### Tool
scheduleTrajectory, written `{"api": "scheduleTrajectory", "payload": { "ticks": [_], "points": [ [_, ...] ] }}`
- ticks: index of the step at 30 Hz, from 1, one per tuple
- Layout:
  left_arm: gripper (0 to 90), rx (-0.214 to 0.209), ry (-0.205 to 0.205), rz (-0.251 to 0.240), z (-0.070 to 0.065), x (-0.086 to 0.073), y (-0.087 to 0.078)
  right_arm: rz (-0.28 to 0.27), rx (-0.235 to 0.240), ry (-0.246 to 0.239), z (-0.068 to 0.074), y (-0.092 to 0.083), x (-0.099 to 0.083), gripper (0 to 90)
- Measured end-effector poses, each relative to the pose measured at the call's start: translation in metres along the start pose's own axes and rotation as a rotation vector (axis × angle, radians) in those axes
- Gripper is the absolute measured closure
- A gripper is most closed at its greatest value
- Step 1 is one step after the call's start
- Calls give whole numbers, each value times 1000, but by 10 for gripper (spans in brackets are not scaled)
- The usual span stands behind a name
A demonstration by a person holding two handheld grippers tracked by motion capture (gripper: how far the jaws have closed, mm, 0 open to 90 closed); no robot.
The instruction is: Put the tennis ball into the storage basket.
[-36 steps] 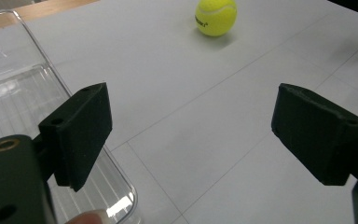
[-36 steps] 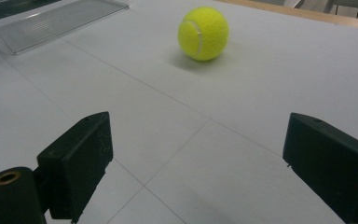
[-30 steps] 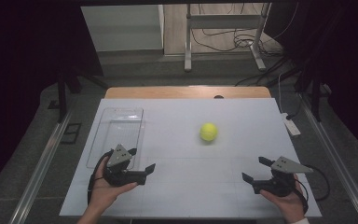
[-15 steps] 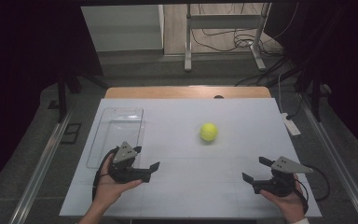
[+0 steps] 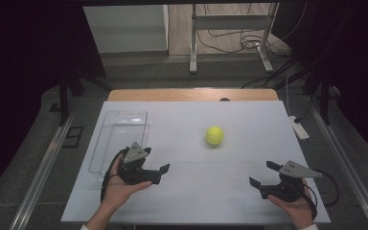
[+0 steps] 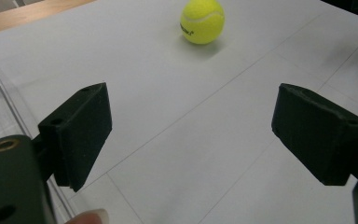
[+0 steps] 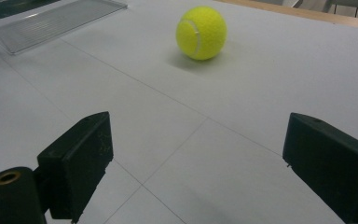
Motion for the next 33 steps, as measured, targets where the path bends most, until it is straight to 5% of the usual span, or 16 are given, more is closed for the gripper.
{"api": "scheduleTrajectory", "payload": {
  "ticks": [33],
  "points": [
    [135, -24, 11, 20, -6, 11, 33, 4, -6, 0, -1, -1, -2, 87]
  ]
}}
Point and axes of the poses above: each handheld gripper's, and its own axes: y roughly forward along the jaws, x roughly out of its top, z roughly to its left, the point moved 9 cm from there along y, roughly forward along the jaws, and after that the axes turned 15 degrees about -z, right-handed, at the moved point
